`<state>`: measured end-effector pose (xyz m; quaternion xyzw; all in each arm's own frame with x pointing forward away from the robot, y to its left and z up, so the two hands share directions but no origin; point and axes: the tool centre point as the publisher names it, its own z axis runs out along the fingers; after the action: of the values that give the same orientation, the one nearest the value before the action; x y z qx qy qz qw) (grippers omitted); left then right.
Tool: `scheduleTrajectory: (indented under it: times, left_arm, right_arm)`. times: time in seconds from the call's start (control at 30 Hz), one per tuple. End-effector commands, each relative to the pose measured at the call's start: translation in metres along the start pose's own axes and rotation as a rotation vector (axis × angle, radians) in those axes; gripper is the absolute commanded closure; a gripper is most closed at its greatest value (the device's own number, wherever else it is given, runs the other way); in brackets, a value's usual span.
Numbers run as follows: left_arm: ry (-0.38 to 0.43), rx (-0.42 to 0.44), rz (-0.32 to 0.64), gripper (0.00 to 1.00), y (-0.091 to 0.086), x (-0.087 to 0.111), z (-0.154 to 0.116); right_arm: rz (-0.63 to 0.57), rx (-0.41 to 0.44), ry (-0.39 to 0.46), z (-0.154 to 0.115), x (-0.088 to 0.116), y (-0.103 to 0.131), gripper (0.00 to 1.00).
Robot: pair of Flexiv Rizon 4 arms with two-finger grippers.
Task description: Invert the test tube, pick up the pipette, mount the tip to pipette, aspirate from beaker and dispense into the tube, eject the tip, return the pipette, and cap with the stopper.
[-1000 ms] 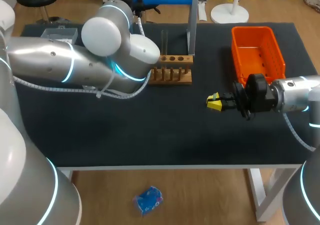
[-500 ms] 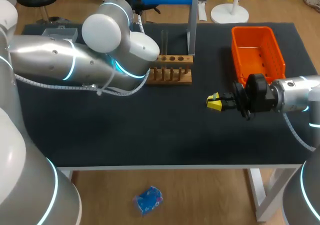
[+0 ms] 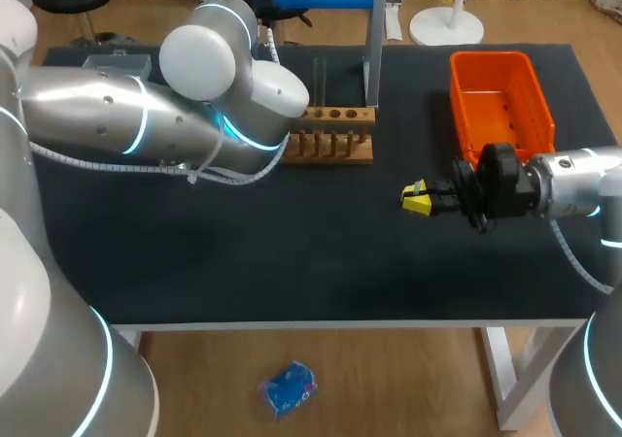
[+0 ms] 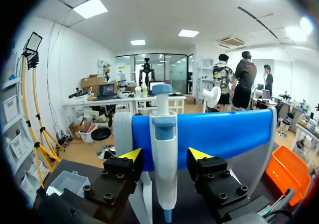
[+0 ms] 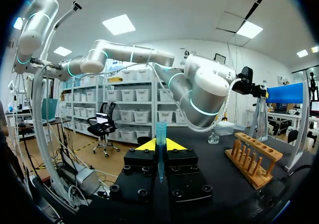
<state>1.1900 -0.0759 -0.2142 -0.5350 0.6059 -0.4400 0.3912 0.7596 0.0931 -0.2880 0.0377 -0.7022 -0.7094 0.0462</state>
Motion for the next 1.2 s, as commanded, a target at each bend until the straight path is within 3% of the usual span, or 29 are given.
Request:
scheduleTrajectory:
  times: [0.03, 0.67, 0.87, 1.0, 1.2]
  left_arm:
    - [-0.005, 0.004, -0.002, 0.46, 0.0021, 0.0018, 0.0059]
    - [-0.012, -0.009, -0.003, 0.51, 0.0052, 0.0008, 0.0119]
    - [-0.016, -0.009, -0.006, 0.69, 0.0054, 0.0005, 0.0123]
    - [-0.021, -0.008, -0.005, 1.0, 0.0056, -0.0004, 0.0112]
    - [-0.026, -0.009, -0.008, 1.0, 0.0064, -0.0004, 0.0085]
  right_arm:
    - [0.0, 0.0, 0.001, -0.0003, -0.0001, -0.0004, 1.0]
    - [0.0, 0.0, 0.001, -0.0003, -0.0001, -0.0004, 1.0]
    - [0.0, 0.0, 0.001, -0.0003, -0.0001, -0.0004, 1.0]
    - [0.0, 0.0, 0.001, -0.0003, -0.0001, -0.0004, 1.0]
    - [0.0, 0.0, 0.001, -0.0003, -0.0001, -0.0004, 1.0]
